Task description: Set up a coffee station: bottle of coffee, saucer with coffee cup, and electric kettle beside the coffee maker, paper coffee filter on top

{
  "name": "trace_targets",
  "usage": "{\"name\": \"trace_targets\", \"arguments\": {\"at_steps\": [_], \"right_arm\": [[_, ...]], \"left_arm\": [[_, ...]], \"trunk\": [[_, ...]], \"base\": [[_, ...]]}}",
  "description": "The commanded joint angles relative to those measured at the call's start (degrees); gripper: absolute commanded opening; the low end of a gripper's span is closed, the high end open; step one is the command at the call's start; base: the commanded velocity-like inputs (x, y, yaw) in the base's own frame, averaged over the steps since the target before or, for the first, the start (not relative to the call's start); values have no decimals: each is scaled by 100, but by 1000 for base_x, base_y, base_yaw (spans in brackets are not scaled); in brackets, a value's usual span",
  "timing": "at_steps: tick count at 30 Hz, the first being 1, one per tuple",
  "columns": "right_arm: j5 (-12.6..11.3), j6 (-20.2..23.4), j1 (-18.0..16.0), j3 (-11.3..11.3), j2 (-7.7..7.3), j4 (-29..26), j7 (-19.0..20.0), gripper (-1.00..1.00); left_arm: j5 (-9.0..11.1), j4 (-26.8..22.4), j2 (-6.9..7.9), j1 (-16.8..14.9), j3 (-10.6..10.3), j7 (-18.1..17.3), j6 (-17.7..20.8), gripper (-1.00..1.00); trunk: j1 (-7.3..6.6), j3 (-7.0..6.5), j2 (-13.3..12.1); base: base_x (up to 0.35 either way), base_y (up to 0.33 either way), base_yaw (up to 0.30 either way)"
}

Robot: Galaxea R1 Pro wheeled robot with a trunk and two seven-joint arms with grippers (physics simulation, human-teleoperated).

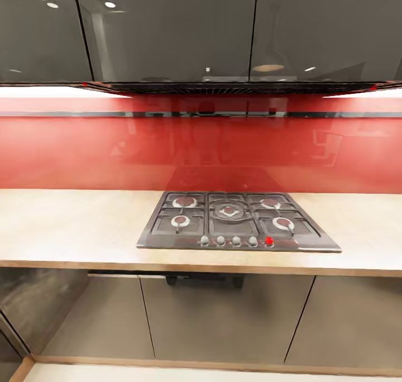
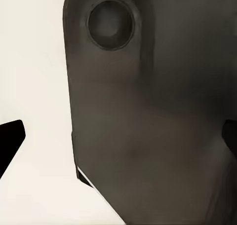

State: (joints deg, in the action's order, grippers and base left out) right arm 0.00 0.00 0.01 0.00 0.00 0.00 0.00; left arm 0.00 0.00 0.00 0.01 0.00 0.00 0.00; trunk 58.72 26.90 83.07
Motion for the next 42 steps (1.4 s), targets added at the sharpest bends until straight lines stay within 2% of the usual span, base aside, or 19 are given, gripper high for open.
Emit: {"name": "trace_targets", "arguments": {"at_steps": [1,6,13,23,33,38,42], "right_arm": [[-17,33,-10,-1,33,-33,-28,100],[4,3,-10,5,186,-192,-23,100],[-16,-51,-10,-40,185,-234,-20,100],[-6,-262,-10,-32,168,-237,-24,100],[0,-274,-10,-24,146,-237,-26,100],[0,-273,-10,-14,141,-236,-22,100],[8,-266,-10,5,141,-232,-18,100]], "left_arm": [[-9,-26,-9,8,-9,-18,-26,100],[6,-26,-16,8,-9,-10,-26,100],[9,-33,-17,8,-9,-9,-33,100],[9,-141,-6,-9,5,22,-23,100],[166,-209,3,-10,224,331,-25,100],[168,-211,-5,-6,259,518,-26,100],[177,-211,-8,-2,268,526,-26,100]], "trunk": [[0,3,1],[0,3,1],[0,3,1],[0,3,1],[0,3,1],[0,3,1],[0,10,1]], "base": [[0,0,0],[0,0,0],[0,0,17],[0,0,238],[0,0,278],[0,0,279],[0,0,275]]}}
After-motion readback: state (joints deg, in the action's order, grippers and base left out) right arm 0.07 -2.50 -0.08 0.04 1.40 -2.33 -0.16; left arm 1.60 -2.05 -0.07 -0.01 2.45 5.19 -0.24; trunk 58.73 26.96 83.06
